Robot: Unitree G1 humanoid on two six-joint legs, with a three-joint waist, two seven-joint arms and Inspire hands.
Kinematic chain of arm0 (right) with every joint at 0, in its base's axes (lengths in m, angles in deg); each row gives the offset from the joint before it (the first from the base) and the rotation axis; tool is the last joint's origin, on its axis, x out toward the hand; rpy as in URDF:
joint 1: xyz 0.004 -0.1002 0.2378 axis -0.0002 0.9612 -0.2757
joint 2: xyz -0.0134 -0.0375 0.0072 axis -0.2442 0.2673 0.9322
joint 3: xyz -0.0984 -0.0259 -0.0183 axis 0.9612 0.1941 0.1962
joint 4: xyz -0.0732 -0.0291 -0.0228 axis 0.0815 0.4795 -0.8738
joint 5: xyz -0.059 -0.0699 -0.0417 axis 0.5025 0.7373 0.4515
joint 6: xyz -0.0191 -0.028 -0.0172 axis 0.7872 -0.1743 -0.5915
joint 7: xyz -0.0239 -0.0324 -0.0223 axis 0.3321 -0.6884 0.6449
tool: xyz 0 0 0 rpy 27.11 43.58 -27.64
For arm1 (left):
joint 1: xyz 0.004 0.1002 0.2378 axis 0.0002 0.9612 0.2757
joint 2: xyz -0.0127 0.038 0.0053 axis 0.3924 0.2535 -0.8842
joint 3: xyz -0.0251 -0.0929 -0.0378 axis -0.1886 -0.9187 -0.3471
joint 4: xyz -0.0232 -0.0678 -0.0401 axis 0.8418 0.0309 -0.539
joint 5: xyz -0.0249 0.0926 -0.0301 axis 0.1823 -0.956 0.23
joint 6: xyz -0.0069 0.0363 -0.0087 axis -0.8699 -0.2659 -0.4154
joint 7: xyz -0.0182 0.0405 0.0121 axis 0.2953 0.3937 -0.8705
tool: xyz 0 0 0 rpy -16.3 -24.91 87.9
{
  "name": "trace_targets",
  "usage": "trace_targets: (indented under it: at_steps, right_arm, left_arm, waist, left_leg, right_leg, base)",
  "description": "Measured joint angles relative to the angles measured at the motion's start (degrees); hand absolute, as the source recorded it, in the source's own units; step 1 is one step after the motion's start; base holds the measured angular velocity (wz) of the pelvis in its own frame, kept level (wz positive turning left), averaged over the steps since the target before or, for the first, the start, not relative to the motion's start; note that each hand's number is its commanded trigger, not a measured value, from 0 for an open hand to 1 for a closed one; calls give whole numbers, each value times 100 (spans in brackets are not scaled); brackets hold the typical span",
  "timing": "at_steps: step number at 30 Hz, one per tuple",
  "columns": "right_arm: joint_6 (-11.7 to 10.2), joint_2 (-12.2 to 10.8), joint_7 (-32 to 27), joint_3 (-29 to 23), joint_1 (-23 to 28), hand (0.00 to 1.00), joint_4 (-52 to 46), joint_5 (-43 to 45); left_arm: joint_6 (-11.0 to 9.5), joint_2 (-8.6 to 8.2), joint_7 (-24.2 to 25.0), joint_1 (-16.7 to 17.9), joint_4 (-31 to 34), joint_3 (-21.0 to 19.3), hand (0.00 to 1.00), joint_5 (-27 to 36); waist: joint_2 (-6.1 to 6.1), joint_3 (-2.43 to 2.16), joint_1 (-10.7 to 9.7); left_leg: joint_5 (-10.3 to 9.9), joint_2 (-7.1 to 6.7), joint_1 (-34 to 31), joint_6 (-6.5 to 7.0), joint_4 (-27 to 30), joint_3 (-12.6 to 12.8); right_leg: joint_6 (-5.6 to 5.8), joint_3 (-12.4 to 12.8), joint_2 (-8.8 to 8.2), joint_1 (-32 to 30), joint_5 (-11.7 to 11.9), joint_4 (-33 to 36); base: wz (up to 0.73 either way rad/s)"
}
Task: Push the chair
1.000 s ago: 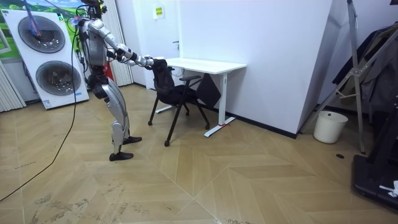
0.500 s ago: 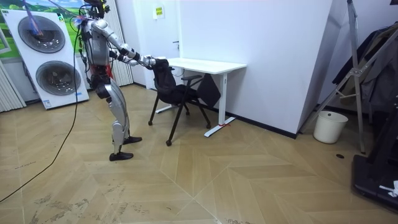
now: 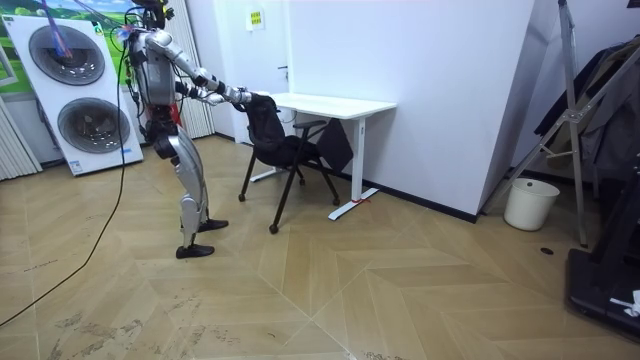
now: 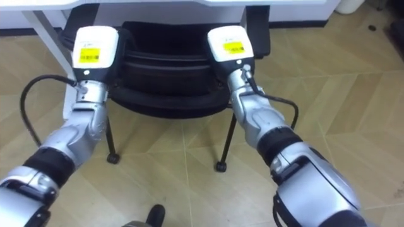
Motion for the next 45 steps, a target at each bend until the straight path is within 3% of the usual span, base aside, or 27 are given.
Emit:
trace_targets:
  at_steps: [8,11,15,17,18,19,20,22,23,24,25,26,28,29,30,31,33,34,36,37,38,39,40,41,43,44,45]
  right_arm:
    - [31,52,319,-73,-29,0,-138,18]
    - [-46,271,695,-176,-153,0,-703,466]
    - [-422,722,1167,-231,-689,0,-1033,701]
    - [-458,1265,1217,-302,-734,0,-2020,436]
    - [-459,1777,1163,-584,-888,0,-3009,26]
    - [-433,2043,853,-678,-1587,0,-3054,-488]
    - [-369,2114,674,-686,-1984,0,-2955,-823]
    - [-293,2585,128,-739,-3126,0,-3005,-1859]
    - [-350,2784,20,-793,-3258,0,-3133,-1946]
    - [-486,3299,-231,-889,-3431,0,-3516,-2186]
    - [-581,3874,-534,-917,-3575,0,-3889,-2501]
    - [-625,4144,-665,-928,-3666,0,-4030,-2600]
    - [-679,5049,-1077,-1271,-3775,0,-4414,-2888]
    - [-700,5238,-1198,-1364,-3750,0,-4454,-2992]
    - [-724,5663,-1420,-1504,-3697,0,-4514,-3182]
    - [-719,5966,-1571,-1742,-3571,0,-4535,-3268]
    - [-771,6314,-1809,-2131,-3378,0,-4607,-3588]
    - [-791,6558,-1916,-2431,-3278,0,-4642,-3784]
    - [-910,6871,-2189,-3176,-2655,0,-4715,-4099]
    - [-964,6943,-2311,-3776,-2078,0,-4686,-4381]
    - [-991,6965,-2354,-4110,-1718,0,-4651,-4490]
    - [-1084,6966,-2438,-4763,-877,0,-4562,-4682]
    - [-1150,6945,-2495,-5550,98,0,-4504,-4933]
    - [-1158,6874,-2491,-5933,602,0,-4493,-5093]
    - [-1169,6287,-2512,-7346,2398,0,-4488,-5546]
    - [-1174,6110,-2522,-7676,2861,0,-4478,-5677]
    - [-1179,5692,-2562,-8173,3480,0,-4469,-5885]
  left_arm:
    - [23,-62,447,55,506,-140,0,660]
    - [222,-14,834,39,925,-668,0,604]
    - [482,621,1243,-358,1267,-752,0,665]
    - [536,1047,1250,-558,2045,-774,0,701]
    - [541,1428,1229,-814,2834,-862,0,757]
    - [490,1759,1050,-1320,3073,-964,0,1031]
    - [481,1881,973,-1607,3053,-973,0,1158]
    - [289,2523,853,-2193,3100,-1001,0,1548]
    - [242,2711,841,-2214,3159,-1023,0,1600]
    - [173,3117,814,-2217,3307,-1094,0,1789]
    - [171,3582,737,-2241,3428,-1162,0,2003]
    - [167,3824,697,-2244,3461,-1244,0,2051]
    - [175,4526,509,-2285,3483,-1717,0,2255]
    - [168,4697,460,-2281,3476,-1837,0,2336]
    - [149,5010,366,-2260,3448,-2072,0,2505]
    - [150,5181,279,-2245,3408,-2303,0,2721]
    - [65,5435,102,-1964,3393,-2777,0,3093]
    - [-30,5615,-26,-1532,3364,-3226,0,3289]
    - [-172,5790,-205,-931,3186,-3800,0,3508]
    - [-229,5815,-298,-517,3048,-4206,0,3553]
    - [-258,5821,-320,-199,3037,-4476,0,3620]
    - [-345,5795,-435,642,3046,-5036,0,3821]
    - [-360,5617,-513,1430,3062,-5586,0,3903]
    - [-388,5487,-530,1839,3086,-5864,0,3979]
    - [-504,4743,-606,3199,3178,-6750,0,4268]
    - [-528,4527,-643,3515,3249,-6919,0,4393]
    - [-571,4063,-737,3997,3362,-7222,0,4577]
  waist:
    - [-98,-77,-6]
    - [-97,-94,-30]
    - [-106,-104,-149]
    - [-112,-108,-203]
    - [-109,-109,-273]
    - [-92,-117,-341]
    - [-82,-150,-373]
    - [19,-364,-541]
    - [48,-422,-545]
    - [98,-530,-562]
    - [142,-554,-603]
    - [175,-550,-637]
    - [294,-530,-749]
    - [319,-525,-770]
    - [377,-514,-826]
    - [450,-527,-844]
    - [579,-567,-873]
    - [735,-575,-915]
    - [873,-604,-984]
    - [925,-641,-1010]
    - [928,-638,-1030]
    - [945,-646,-1129]
    - [972,-650,-1213]
    - [994,-659,-1284]
    - [1030,-646,-1471]
    - [1028,-640,-1500]
    - [1008,-626,-1554]
  left_leg:
    - [15,9,4,-25,14,-131]
    - [16,45,10,-26,65,-160]
    - [40,113,26,-60,90,-343]
    - [43,114,-44,-65,108,-417]
    - [52,121,-96,-60,109,-425]
    - [53,97,-17,-48,106,-422]
    - [41,80,42,-30,100,-418]
    - [-53,-14,334,62,3,-426]
    - [-90,-42,394,83,-3,-418]
    - [-144,-108,472,126,-8,-418]
    - [-175,-156,536,158,-8,-417]
    - [-185,-171,554,172,-5,-416]
    - [-246,-198,551,201,76,-408]
    - [-257,-198,549,207,88,-393]
    - [-276,-196,547,214,106,-360]
    - [-326,-186,563,202,117,-290]
    - [-353,-187,567,232,151,-201]
    - [-361,-182,569,245,149,-133]
    - [-366,-182,607,280,141,-53]
    - [-355,-162,671,299,105,33]
    - [-356,-146,702,298,97,80]
    - [-376,-111,731,303,99,162]
    - [-387,-89,772,293,83,211]
    - [-384,-80,790,289,61,227]
    - [-407,-51,824,273,58,308]
    - [-419,-41,831,269,57,328]
    - [-458,-22,869,247,55,368]
  right_leg:
    - [-21,-173,22,110,6,-110]
    - [-48,-235,92,232,80,-228]
    - [-63,-417,266,523,281,-662]
    - [-50,-439,337,567,349,-828]
    - [-40,-478,370,601,425,-981]
    - [-16,-537,364,751,462,-1092]
    - [14,-541,356,833,479,-1140]
    - [113,-574,309,1207,522,-1465]
    - [139,-576,292,1290,525,-1534]
    - [199,-576,240,1405,511,-1594]
    - [256,-591,200,1477,494,-1595]
    - [270,-594,187,1499,489,-1596]
    - [315,-570,173,1526,512,-1606]
    - [317,-558,169,1524,513,-1605]
    - [317,-520,161,1513,513,-1601]
    - [320,-420,158,1503,511,-1607]
    - [357,-331,132,1469,495,-1601]
    - [390,-262,117,1447,509,-1610]
    - [404,-180,92,1444,517,-1596]
    - [406,-92,86,1445,515,-1586]
    - [406,-40,91,1448,515,-1587]
    - [402,28,105,1448,516,-1582]
    - [399,84,116,1452,516,-1576]
    - [394,90,120,1454,516,-1570]
    - [363,148,117,1417,458,-1466]
    - [359,165,122,1416,453,-1470]
    - [349,231,133,1414,440,-1461]
  base:
    - [9]
    - [5]
    - [21]
    - [22]
    - [21]
    - [19]
    - [17]
    - [16]
    - [10]
    - [8]
    - [7]
    - [4]
    - [-5]
    - [-11]
    - [-20]
    - [-28]
    - [-27]
    - [-20]
    - [-26]
    - [-32]
    - [-37]
    - [-34]
    - [-27]
    - [-18]
    - [-13]
    - [-24]
    - [-23]
